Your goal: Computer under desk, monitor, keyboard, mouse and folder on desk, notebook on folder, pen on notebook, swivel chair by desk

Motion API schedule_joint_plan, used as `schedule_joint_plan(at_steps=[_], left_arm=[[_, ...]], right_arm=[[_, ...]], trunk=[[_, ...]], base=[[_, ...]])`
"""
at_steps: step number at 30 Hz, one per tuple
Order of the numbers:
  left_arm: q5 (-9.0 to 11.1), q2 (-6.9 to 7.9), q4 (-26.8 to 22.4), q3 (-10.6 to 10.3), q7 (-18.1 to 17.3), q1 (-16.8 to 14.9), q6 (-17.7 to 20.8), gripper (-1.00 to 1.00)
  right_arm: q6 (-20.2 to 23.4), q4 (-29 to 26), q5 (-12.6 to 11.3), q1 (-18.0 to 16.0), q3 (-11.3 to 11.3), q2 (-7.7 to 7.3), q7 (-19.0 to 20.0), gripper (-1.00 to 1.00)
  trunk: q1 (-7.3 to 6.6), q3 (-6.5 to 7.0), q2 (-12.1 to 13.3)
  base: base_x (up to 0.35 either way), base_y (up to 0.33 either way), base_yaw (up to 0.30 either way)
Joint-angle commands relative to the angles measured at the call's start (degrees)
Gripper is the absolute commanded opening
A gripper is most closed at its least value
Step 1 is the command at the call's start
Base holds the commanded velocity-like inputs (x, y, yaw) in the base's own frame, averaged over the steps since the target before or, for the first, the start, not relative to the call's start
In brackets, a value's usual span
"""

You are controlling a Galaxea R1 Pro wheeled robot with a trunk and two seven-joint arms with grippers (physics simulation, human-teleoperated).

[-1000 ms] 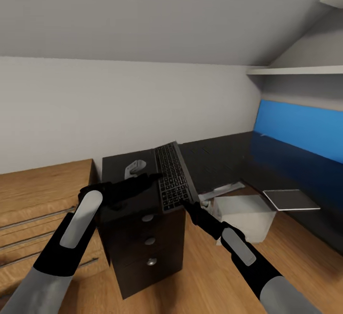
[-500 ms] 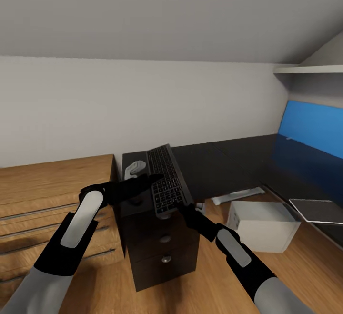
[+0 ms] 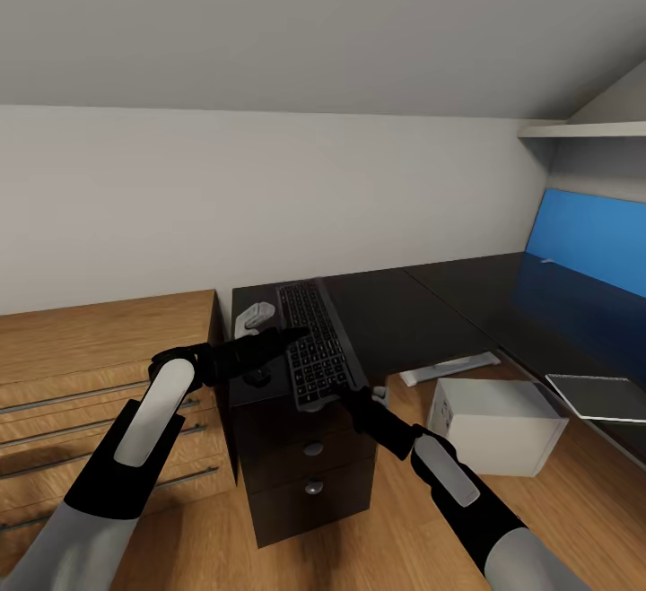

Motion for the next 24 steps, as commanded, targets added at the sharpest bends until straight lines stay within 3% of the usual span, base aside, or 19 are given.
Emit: schedule_joint_plan(at_steps=[1, 5, 19, 24], left_arm=[[0.6, 0.04, -0.1, -0.1, 0.6, -0.1, 0.0, 1.00], [0.6, 0.04, -0.1, -0.1, 0.6, 0.0, 0.0, 1.00], [0.5, 0.00, 0.7, -0.1, 0.7, 0.0, 0.0, 1.00], [0.5, 0.03, 0.7, -0.1, 0.7, 0.0, 0.0, 1.00]], right_arm=[[0.2, 0.0, -0.6, 0.0, 0.2, -0.17, 0.1, -1.00], [0.2, -0.2, -0.6, 0.0, 0.1, -0.80, 0.1, -1.00], [-0.2, 0.5, -0.4, 0.0, 0.1, -0.92, 0.3, -1.00], [-0.4, 0.8, -0.3, 0.0, 0.1, -0.86, 0.2, -1.00]], trunk=[[-0.01, -0.06, 0.0], [-0.01, -0.10, 0.0], [-0.01, -0.11, 0.0], [-0.01, -0.11, 0.0]], base=[[0.000, 0.000, 0.000], [0.000, 0.000, -0.046], [0.000, -0.004, -0.002], [-0.036, -0.173, 0.000]])
